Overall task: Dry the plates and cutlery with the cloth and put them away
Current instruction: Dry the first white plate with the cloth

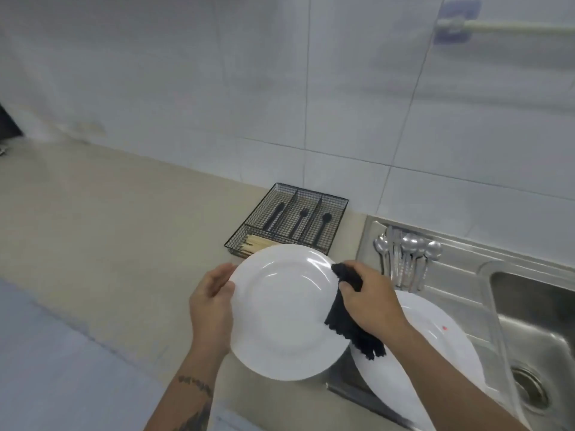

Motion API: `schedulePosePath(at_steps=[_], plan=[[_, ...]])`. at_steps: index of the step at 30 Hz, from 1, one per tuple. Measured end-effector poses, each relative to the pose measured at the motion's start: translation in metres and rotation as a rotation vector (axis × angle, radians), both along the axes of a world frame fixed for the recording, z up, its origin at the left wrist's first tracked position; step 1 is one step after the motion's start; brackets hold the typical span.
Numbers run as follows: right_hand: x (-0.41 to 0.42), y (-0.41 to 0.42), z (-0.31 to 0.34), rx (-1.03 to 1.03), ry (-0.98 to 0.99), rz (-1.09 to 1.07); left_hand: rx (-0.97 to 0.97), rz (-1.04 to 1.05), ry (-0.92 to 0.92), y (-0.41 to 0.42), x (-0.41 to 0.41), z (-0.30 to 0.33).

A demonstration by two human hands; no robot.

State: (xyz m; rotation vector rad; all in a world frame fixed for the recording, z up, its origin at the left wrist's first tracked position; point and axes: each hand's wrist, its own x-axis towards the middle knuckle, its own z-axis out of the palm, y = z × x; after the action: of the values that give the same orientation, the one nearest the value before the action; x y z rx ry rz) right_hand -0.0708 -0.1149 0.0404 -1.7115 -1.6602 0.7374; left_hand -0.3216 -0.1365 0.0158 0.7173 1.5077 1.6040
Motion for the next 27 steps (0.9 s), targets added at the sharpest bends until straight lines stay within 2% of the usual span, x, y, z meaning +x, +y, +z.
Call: schedulePosePath(at_steps=[6,10,21,27], plan=[[-0.05,0.005,-0.008,-0.068,-0.236,0.162,-0.077,0.11,-0.03,-0.021,-0.049,-0.031],[-0.067,0.006,-0.013,-0.097,-0.39,0.162,-0.106,0.126,-0.025,-0.019,-0.066,-0.053],[-0.062,-0.001,-0.022,-0.101,-0.253,0.162,-0.128,0.095,-0.003,-0.001,-0.083,-0.08],[-0.062,-0.005,-0.029,-0.039,-0.301,0.151,-0.15,0.089,0.036,0.005,-0.083,-0.089]])
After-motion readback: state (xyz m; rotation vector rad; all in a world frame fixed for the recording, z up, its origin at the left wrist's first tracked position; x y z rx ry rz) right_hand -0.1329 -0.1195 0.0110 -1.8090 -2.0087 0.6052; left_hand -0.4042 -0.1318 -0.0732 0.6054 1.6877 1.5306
